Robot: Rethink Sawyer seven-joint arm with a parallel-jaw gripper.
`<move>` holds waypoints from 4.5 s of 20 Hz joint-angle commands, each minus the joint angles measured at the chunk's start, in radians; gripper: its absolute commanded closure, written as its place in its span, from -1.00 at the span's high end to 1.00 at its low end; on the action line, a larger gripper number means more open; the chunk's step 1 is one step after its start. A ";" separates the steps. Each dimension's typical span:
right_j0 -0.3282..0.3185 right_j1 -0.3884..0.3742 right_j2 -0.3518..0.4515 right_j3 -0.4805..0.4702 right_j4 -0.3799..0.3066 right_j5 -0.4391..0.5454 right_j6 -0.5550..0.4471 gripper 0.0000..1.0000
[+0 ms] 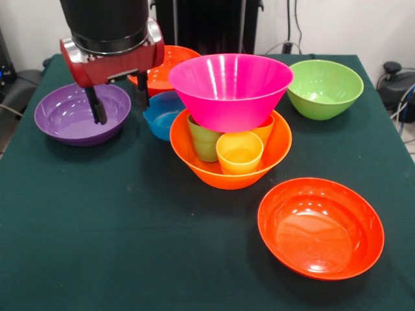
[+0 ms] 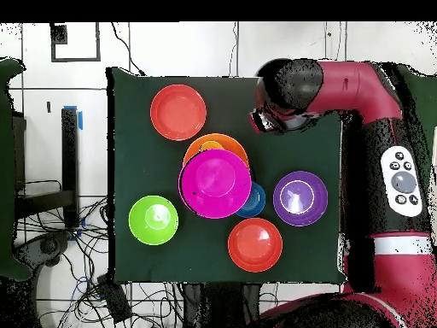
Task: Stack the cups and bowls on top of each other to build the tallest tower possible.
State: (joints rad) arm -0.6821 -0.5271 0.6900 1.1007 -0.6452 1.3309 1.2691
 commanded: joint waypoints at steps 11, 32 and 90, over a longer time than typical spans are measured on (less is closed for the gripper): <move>-0.011 0.060 -0.024 -0.037 -0.089 -0.018 -0.302 1.00; 0.005 0.151 -0.015 -0.123 -0.107 -0.016 -0.323 1.00; 0.094 0.247 0.003 -0.306 -0.121 0.355 -1.107 1.00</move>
State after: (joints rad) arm -0.6522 -0.2881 0.6945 0.8457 -0.6811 1.5530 0.5009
